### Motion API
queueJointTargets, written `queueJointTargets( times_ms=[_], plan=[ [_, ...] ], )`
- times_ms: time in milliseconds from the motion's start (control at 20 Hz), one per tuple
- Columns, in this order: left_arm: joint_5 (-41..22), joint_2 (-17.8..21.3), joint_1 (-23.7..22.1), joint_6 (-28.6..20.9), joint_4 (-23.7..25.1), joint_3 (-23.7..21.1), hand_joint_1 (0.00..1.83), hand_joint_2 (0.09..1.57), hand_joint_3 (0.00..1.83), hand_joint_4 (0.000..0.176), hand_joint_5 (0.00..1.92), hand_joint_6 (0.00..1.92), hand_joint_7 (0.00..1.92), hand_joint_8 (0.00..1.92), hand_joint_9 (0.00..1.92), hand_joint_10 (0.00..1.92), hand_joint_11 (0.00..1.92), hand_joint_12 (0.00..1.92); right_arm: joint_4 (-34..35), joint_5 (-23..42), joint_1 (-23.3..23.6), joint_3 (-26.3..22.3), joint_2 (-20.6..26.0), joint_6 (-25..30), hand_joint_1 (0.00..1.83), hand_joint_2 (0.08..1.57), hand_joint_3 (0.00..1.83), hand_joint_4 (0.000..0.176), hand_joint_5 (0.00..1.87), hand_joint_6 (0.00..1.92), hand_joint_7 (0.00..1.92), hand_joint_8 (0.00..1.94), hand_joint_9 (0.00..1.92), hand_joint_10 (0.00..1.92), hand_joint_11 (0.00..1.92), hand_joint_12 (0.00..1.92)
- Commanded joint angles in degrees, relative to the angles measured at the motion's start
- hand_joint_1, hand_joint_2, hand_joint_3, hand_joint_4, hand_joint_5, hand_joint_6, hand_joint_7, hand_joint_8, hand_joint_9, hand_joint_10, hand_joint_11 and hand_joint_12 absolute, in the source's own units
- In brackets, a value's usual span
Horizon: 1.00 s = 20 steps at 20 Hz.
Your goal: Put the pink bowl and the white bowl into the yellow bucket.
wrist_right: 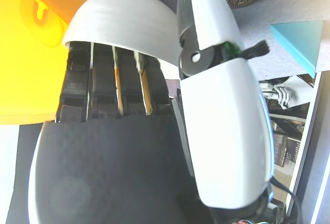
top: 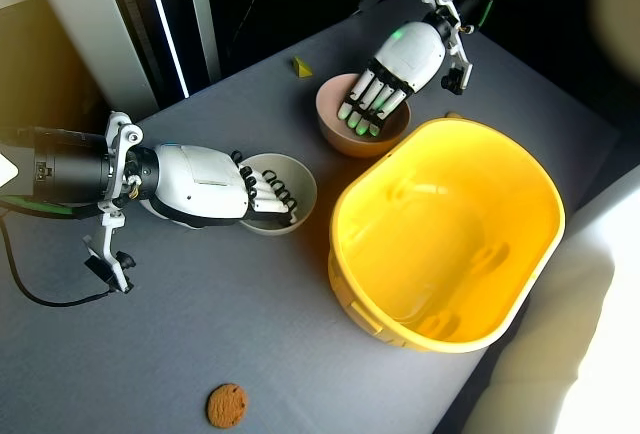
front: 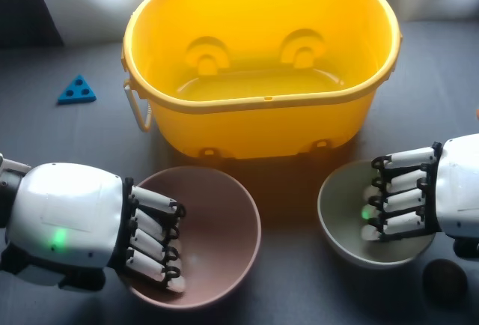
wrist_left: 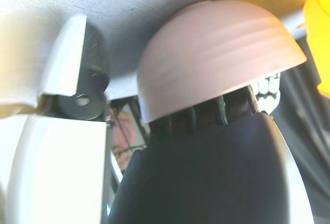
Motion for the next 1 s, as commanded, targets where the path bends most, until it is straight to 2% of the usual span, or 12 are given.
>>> queueJointTargets(
  times_ms=[0, 50, 100, 150, 200, 250, 300, 350, 500, 700, 900, 950],
  plan=[
    [-2.8, 0.2, 0.0, 0.3, -1.8, -0.1, 1.15, 1.23, 0.0, 0.0, 0.74, 0.03, 0.78, 0.02, 0.75, 0.04, 0.28, 1.04, 1.5, 4.3, 0.7, 0.0, 0.6, -0.2, 1.22, 1.14, 0.0, 0.0, 0.61, 0.02, 0.58, 0.01, 0.52, 0.03, 0.01, 1.24],
    [-2.8, 0.1, 0.0, 0.3, -1.8, -0.1, 1.17, 1.23, 0.0, 0.0, 0.78, 0.02, 0.82, 0.01, 0.78, 0.03, 0.33, 0.99, 1.3, 4.5, 0.7, 0.0, 0.6, -0.2, 1.23, 1.13, 0.0, 0.0, 0.67, 0.02, 0.65, 0.02, 0.58, 0.04, 0.07, 1.23],
    [-2.8, 0.1, 0.0, 0.3, -1.8, -0.1, 1.13, 1.21, 0.0, 0.0, 0.8, 0.98, 0.91, 0.01, 0.87, 0.03, 0.43, 0.92, 1.3, 4.6, 0.7, 0.0, 0.6, -0.2, 1.23, 1.14, 0.0, 0.0, 0.75, 0.03, 0.75, 0.02, 0.67, 0.05, 0.17, 1.2],
    [-2.8, 0.1, 0.0, 0.4, -1.8, -0.1, 1.13, 1.21, 0.0, 0.0, 0.8, 0.98, 0.91, 0.01, 0.87, 0.03, 0.43, 0.92, 1.1, 4.9, 0.7, 0.0, 0.6, -0.2, 1.23, 1.14, 0.0, 0.0, 0.75, 0.03, 0.75, 0.02, 0.67, 0.05, 0.17, 1.2],
    [-2.8, 0.1, 0.0, 0.5, -1.8, -0.1, 1.32, 1.15, 0.01, 0.0, 0.93, 1.08, 0.88, 1.09, 0.81, 0.98, 0.61, 0.89, 1.0, 5.1, 0.8, 0.0, 0.6, -0.2, 1.17, 1.13, 0.02, 0.0, 0.89, 0.85, 0.95, 0.01, 0.89, 0.04, 0.49, 0.99],
    [-2.8, 0.1, 0.0, 0.5, -1.8, -0.1, 1.32, 1.15, 0.01, 0.0, 0.93, 1.08, 0.88, 1.09, 0.81, 0.98, 0.61, 0.89, 0.8, 5.4, 0.8, 0.0, 0.6, -0.2, 1.17, 1.13, 0.02, 0.0, 0.89, 0.85, 0.95, 0.01, 0.89, 0.04, 0.49, 0.99],
    [-2.8, 0.0, 0.1, 0.5, -1.8, -0.1, 1.37, 1.13, 0.0, 0.0, 0.97, 1.0, 0.95, 1.09, 0.83, 1.15, 0.66, 0.91, 0.7, 5.7, 0.8, 0.0, 0.6, -0.2, 1.34, 1.13, 0.0, 0.0, 0.89, 1.12, 1.01, 0.81, 0.89, 0.98, 0.64, 1.0],
    [-2.8, 0.0, 0.1, 0.6, -1.8, -0.1, 1.37, 1.13, 0.0, 0.0, 0.94, 1.03, 0.97, 1.06, 0.82, 1.18, 0.65, 0.93, 0.6, 6.0, 0.8, 0.0, 0.6, -0.2, 1.37, 1.1, 0.0, 0.0, 0.93, 1.07, 1.05, 0.76, 0.92, 1.11, 0.73, 0.99],
    [-2.8, 0.1, 0.3, 0.6, -1.8, -0.2, 1.37, 1.11, 0.0, 0.0, 0.96, 0.88, 1.02, 0.97, 0.91, 1.2, 0.7, 1.04, 0.2, 7.2, 0.8, 0.0, 0.6, -0.2, 1.39, 1.07, 0.0, 0.0, 1.0, 0.97, 1.11, 0.67, 1.0, 1.02, 0.82, 0.88],
    [-3.5, 0.7, -0.1, 0.5, -1.8, -0.8, 1.36, 1.12, 0.0, 0.0, 0.92, 0.94, 1.01, 1.0, 0.86, 1.26, 0.66, 1.08, 0.0, 10.2, 0.9, 0.1, 0.7, -0.1, 1.38, 1.08, 0.0, 0.0, 0.99, 0.99, 1.1, 0.69, 0.98, 1.05, 0.83, 0.87],
    [-5.6, 1.8, -1.5, -0.8, -1.9, -1.5, 1.36, 1.13, 0.0, 0.0, 0.97, 0.88, 0.95, 1.08, 0.83, 1.3, 0.62, 1.22, -2.1, 14.9, 1.9, 0.7, 0.9, 3.9, 1.39, 1.07, 0.0, 0.0, 0.99, 0.96, 1.13, 0.66, 1.02, 0.99, 0.85, 0.86],
    [-6.4, 2.2, -2.1, -1.4, -2.0, -1.8, 1.36, 1.12, 0.0, 0.0, 0.99, 0.86, 0.98, 1.02, 0.87, 1.24, 0.65, 1.17, -3.0, 16.3, 2.1, 1.0, 1.0, 5.0, 1.39, 1.06, 0.0, 0.0, 0.99, 0.95, 1.14, 0.65, 1.04, 0.97, 0.85, 0.86]
  ],
)
